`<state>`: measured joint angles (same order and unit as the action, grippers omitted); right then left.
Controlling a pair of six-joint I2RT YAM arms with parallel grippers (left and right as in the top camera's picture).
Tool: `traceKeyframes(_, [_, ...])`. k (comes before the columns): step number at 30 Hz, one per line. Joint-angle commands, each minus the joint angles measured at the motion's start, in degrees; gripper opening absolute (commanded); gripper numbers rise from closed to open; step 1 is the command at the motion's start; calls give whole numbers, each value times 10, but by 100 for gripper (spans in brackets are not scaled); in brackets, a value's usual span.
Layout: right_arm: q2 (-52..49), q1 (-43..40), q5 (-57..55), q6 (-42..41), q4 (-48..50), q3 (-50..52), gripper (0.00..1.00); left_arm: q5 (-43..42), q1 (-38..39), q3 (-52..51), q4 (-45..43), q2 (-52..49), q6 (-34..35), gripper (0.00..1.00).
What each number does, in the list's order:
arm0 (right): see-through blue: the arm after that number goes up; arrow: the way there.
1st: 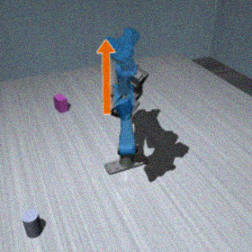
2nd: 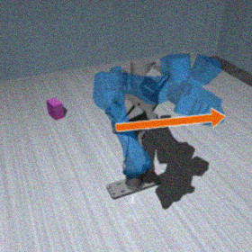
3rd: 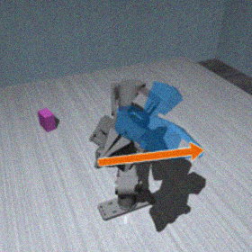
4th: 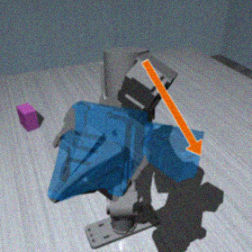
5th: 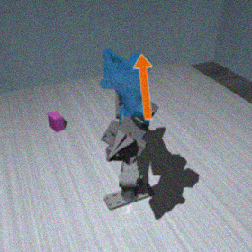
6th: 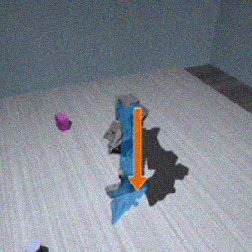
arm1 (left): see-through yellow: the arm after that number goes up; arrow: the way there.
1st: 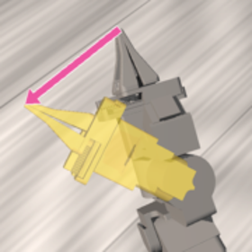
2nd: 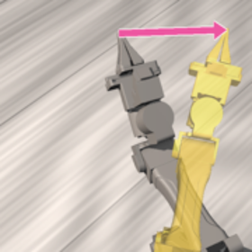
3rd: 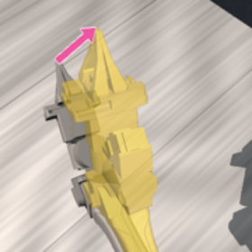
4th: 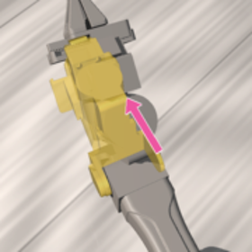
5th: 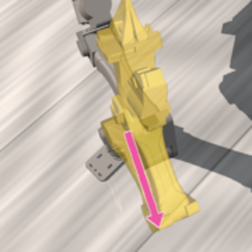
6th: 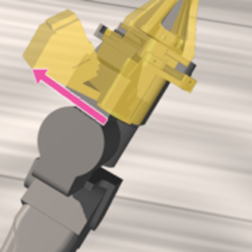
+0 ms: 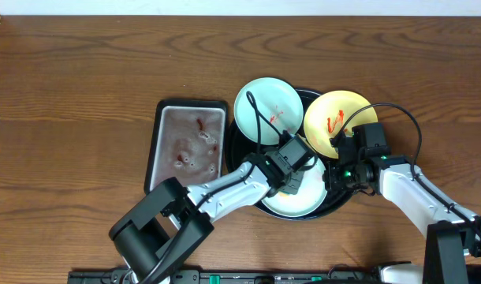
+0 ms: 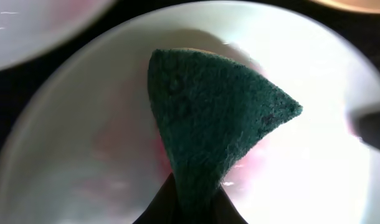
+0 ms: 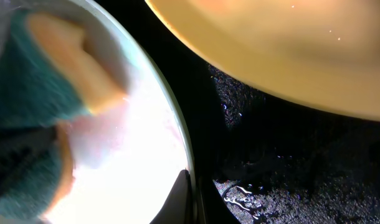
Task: Clean dirty plates on tray and stack at the side
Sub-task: 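Scrub the front pale green plate with sponge, right gripper holding rim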
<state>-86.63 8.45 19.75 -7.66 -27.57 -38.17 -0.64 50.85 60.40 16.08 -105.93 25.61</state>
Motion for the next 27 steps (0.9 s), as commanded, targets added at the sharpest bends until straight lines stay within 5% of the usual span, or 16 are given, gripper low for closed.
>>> traceKeyframes(1, [-4,7,-2,0,-3,5,1,73,-23,-4,36,2,-27,8])
traceKeyframes(8, [-4,7,-2,0,-5,5,1,23,-18,17,16,52,10,8])
traceKeyframes(17, [-4,7,-2,0,-5,5,1,-88,-4,16,-35,-6,58,8])
traceKeyframes(22, [-4,7,-2,0,-7,5,1,-83,4,16,-22,-26,50,8])
traceKeyframes(27, [-4,7,-2,0,-7,5,1,8,-4,16,49,-22,31,8])
